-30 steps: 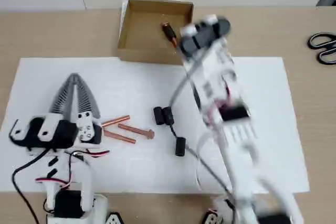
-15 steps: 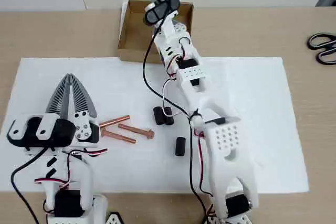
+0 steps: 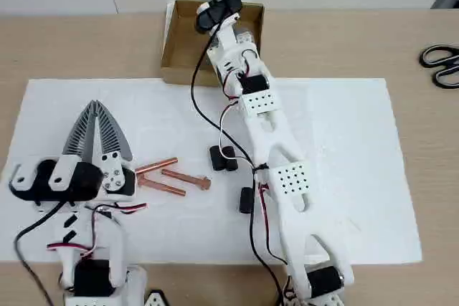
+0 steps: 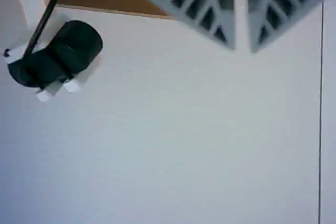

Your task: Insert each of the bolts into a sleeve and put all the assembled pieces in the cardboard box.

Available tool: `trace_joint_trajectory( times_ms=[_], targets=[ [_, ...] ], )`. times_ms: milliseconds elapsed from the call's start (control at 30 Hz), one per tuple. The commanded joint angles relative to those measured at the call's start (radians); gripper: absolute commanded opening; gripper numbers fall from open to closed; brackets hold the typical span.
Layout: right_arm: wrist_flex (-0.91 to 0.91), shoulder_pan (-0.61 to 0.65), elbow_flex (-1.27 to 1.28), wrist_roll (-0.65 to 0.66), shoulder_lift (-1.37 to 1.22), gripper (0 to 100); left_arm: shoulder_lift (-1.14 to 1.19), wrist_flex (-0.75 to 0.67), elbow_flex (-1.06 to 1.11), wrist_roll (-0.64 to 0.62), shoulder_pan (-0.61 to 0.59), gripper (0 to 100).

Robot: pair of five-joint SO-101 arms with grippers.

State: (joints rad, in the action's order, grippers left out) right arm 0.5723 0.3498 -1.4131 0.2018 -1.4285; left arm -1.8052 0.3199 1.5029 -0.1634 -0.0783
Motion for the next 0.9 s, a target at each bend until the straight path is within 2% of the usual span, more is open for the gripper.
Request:
trace_joint_trajectory(
  times_ms=[0,133,267,433,533,733,867],
  targets=[
    [0.039,0.016,-0.081,0.008,0.008,26.0,-0.012,0.000,0.015,0.005,-0.008,1],
    [0.073,0.008,-0.158,0.008,0.010,21.8,-0.012,0.038,0.022,0.005,-0.153,1],
    [0.305,-0.002,-0.273,0.008,0.030,20.2,-0.012,0.087,0.021,0.005,-0.298,1],
    [0.657,-0.001,-0.272,0.006,0.234,20.2,-0.012,0.224,0.008,0.005,-0.333,1],
    [0.806,0.001,-0.267,0.005,0.334,20.0,-0.012,0.304,-0.015,0.002,-0.333,1],
    [1.115,0.016,-0.264,0.005,0.516,19.8,-0.012,0.339,-0.022,0.003,-0.331,1],
    [1.125,0.030,-0.190,-0.061,0.610,19.7,-0.012,0.339,-0.021,0.003,-0.331,1]
  ],
)
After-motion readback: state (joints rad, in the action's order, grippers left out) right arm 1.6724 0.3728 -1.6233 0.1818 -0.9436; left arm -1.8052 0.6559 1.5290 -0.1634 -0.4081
